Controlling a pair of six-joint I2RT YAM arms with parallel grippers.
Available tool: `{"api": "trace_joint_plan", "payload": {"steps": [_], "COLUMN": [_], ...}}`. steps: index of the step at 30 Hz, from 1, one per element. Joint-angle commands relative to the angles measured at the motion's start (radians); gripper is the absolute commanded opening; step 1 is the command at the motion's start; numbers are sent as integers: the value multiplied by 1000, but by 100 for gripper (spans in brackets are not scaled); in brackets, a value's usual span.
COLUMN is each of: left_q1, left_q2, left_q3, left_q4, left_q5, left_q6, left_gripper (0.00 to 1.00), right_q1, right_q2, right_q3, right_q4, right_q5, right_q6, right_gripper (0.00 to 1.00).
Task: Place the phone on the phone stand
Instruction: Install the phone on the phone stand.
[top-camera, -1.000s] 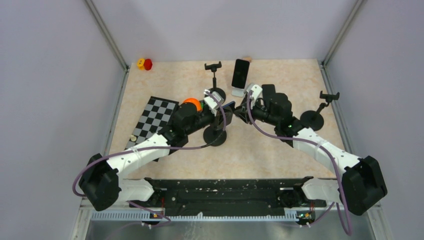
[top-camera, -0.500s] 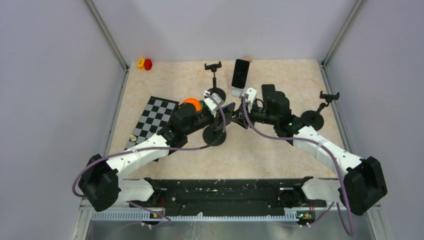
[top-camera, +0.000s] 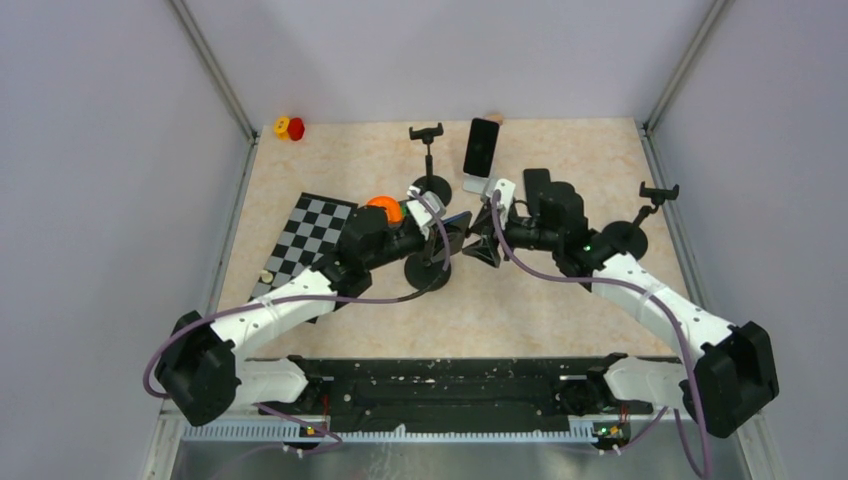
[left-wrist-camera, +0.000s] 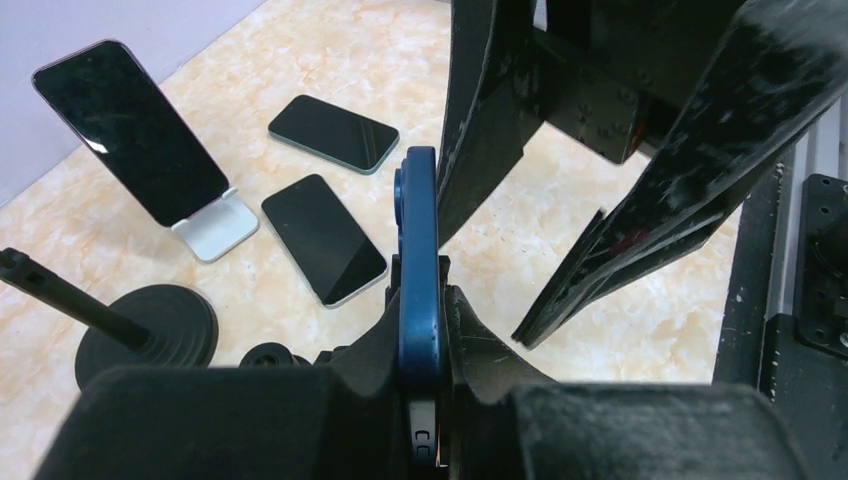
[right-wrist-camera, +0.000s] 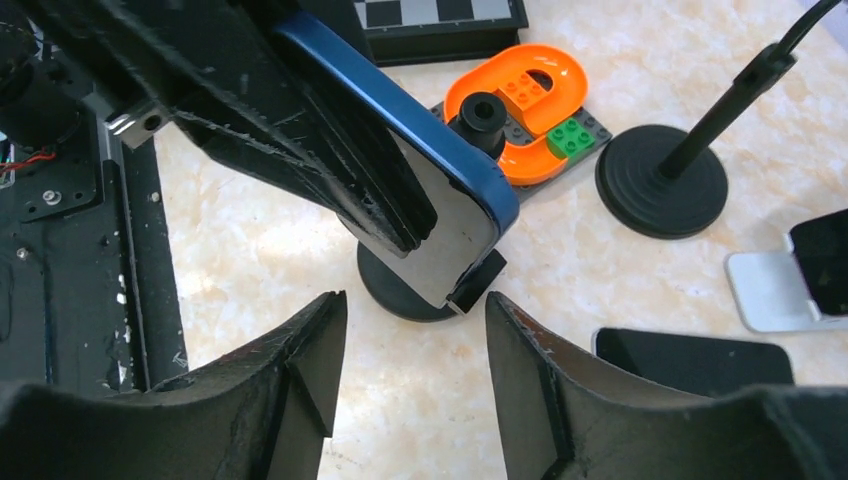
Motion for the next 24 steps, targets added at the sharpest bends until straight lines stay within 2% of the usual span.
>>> {"api": "trace_joint_plan", "payload": {"steps": [1, 5, 11, 18, 24], "left_q1": [20, 28, 40, 63, 86], "left_q2": [-11, -29, -51, -36, -49], "left_q3": [-17, -26, -45, -87, -92], "left_q4": [-61, -50, -29, 88, 125], "left_q5": [52, 137, 238, 334, 342], "left_q6": [-8, 15, 14, -58, -93], "left_gripper": [0, 0, 0, 0, 0], "right_q1": [-38, -65, -66, -66, -56], "right_q2": [-79, -111, -98, -2, 88], "right_q3": [51, 60, 110, 220, 312], "right_q4": [13, -14, -99, -211, -280], "right_q5": [-67, -94, -170, -290, -348], "right_q6": [-9, -28, -100, -161, -184], "right_gripper": [58, 63, 64, 64, 64]}}
